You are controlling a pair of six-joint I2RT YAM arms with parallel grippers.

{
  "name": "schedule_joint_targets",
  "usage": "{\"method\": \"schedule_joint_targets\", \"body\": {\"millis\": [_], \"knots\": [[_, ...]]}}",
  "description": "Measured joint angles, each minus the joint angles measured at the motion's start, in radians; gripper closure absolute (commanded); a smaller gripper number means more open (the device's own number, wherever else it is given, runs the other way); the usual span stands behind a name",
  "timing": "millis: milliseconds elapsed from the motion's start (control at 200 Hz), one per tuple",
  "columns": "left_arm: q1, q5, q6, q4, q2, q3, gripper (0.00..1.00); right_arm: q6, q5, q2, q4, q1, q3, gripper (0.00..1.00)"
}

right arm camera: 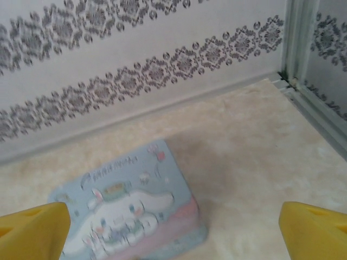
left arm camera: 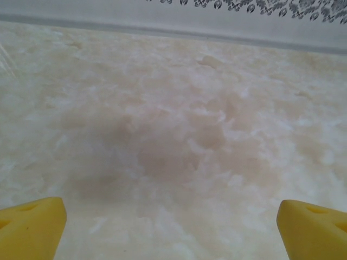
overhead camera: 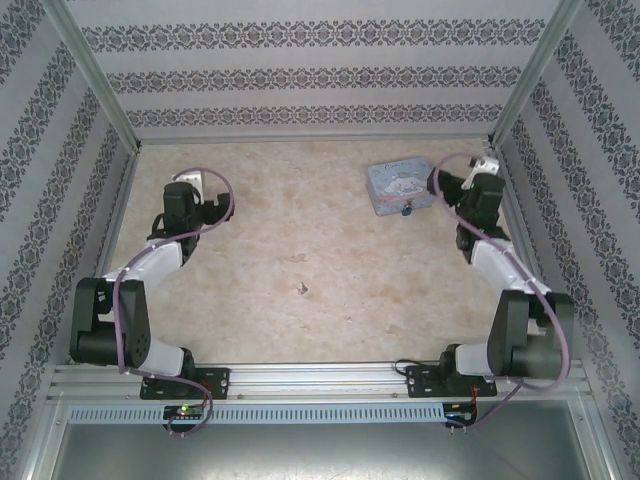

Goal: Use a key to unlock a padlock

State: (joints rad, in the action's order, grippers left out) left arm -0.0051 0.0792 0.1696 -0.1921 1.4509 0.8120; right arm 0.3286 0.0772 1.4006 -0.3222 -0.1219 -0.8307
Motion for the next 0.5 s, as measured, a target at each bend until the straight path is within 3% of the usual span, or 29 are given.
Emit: {"method": "schedule_joint_targets", "body": {"millis": [290, 500], "knots": [[-0.06, 0.073, 0.192, 0.261, 0.122, 0.314, 0.0, 0.307, 0.272, 0.415, 0.147, -0.099, -0.4, 0.09], [-0.121, 0.137, 0.264, 0.358, 0.211, 0.438, 0.0, 0.376, 0.325, 0.601, 0.318, -0.09, -0.595, 0.11]]}}
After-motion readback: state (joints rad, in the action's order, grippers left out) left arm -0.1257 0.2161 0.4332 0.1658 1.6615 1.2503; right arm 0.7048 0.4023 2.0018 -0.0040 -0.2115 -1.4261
